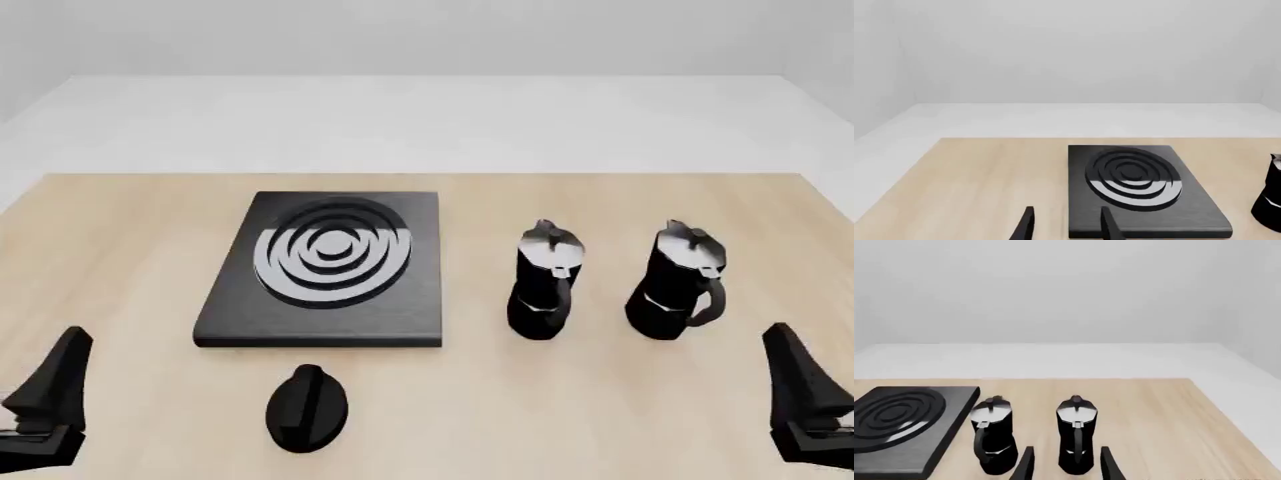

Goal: Put the right moka pot on the stove.

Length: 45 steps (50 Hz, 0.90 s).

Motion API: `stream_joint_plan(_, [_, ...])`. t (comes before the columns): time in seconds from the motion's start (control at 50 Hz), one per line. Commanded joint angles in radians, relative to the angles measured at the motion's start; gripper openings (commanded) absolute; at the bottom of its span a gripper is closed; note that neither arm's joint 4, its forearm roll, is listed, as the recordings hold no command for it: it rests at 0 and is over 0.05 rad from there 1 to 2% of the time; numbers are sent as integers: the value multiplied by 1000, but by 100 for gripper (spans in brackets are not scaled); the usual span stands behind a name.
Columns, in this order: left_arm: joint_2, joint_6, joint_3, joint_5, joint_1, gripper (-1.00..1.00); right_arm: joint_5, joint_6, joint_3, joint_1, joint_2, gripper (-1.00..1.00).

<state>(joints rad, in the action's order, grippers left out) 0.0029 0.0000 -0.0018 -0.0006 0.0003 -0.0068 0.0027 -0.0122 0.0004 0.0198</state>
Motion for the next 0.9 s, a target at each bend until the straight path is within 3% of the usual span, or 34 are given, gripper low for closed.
stream_joint_plan(0.02, [4, 0, -3, -1, 0, 100, 5, -18, 11, 7, 24, 100])
stream_joint_plan(0.2, [5, 0, -3, -1, 0, 100, -10, -8, 11, 7, 44, 100])
stream_joint_plan(0.24, [5, 0, -3, -1, 0, 100, -87, -41, 10, 15, 166, 100])
stream_joint_plan(0.34, [5, 0, -3, -1, 0, 100, -150, -55, -3, -3, 269, 100])
stream_joint_plan(0.4, [5, 0, -3, -1, 0, 100, -103, -85, -38, -17, 256, 100])
stream_joint_plan(0.66, [5, 0, -3, -1, 0, 100, 104, -50, -214, -28, 168, 100])
stream_joint_plan(0.76, [5, 0, -3, -1, 0, 100, 82, -66, -240, -16, 234, 100])
stream_joint_plan(0.9, [5, 0, -3, -1, 0, 100, 52, -33, -265, -25, 356, 100])
